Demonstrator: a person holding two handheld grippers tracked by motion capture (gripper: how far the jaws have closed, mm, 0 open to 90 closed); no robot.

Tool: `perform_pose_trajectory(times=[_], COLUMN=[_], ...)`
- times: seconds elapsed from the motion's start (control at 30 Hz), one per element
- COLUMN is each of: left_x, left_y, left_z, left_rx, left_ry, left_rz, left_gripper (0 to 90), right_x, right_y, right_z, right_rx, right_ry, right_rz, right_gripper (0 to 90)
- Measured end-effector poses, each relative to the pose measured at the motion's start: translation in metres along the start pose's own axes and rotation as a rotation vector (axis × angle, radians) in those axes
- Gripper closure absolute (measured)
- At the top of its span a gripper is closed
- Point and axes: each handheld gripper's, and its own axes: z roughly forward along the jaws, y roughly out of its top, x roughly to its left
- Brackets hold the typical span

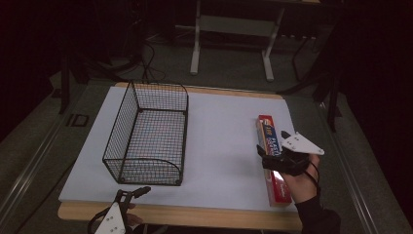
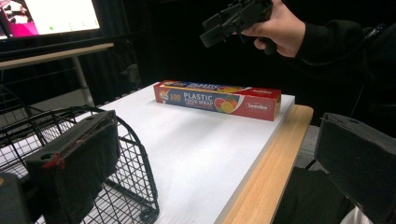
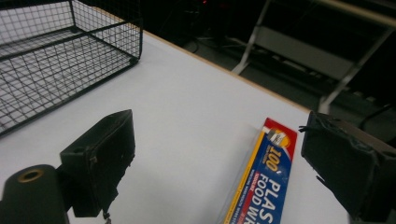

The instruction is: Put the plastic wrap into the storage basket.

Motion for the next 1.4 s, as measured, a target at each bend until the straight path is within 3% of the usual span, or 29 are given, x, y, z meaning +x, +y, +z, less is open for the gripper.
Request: perform_pose_trajectory(times=[0.07, 0.4, 0.47, 0.6, 0.8, 1.07, 1.4], left_x=[0.0, -0.001, -0.001, -0.001, -0.001, -0.001, -0.001], left_y=[0.0, 0.0, 0.0, 0.0, 0.0, -0.001, 0.0], left_z=[0.0, 0.0, 0.001, 0.001, 0.001, 0.001, 0.001], left_rx=[0.001, 0.008, 0.009, 0.011, 0.01, 0.014, 0.015], left_ry=[0.002, 0.004, 0.004, 0.003, 0.003, 0.0, -0.001], left_rz=[0.002, 0.016, 0.015, 0.015, 0.013, 0.016, 0.02], left_gripper=[0.7, 0.7, 0.7, 0.6, 0.7, 0.7, 0.7], right_x=[-0.002, -0.021, -0.029, -0.035, -0.044, -0.054, -0.057], right_y=[-0.001, -0.007, -0.01, -0.015, -0.022, -0.036, -0.05], right_z=[0.0, 0.017, 0.023, 0.031, 0.044, 0.062, 0.086], right_rx=[-0.001, 0.11, 0.147, 0.203, 0.273, 0.378, 0.525], right_ry=[-0.011, -0.076, -0.088, -0.103, -0.098, -0.096, -0.089], right_rz=[0.008, 0.079, 0.124, 0.162, 0.202, 0.291, 0.323], right_gripper=[10.0, 11.3, 11.3, 11.3, 11.3, 14.5, 16.1])
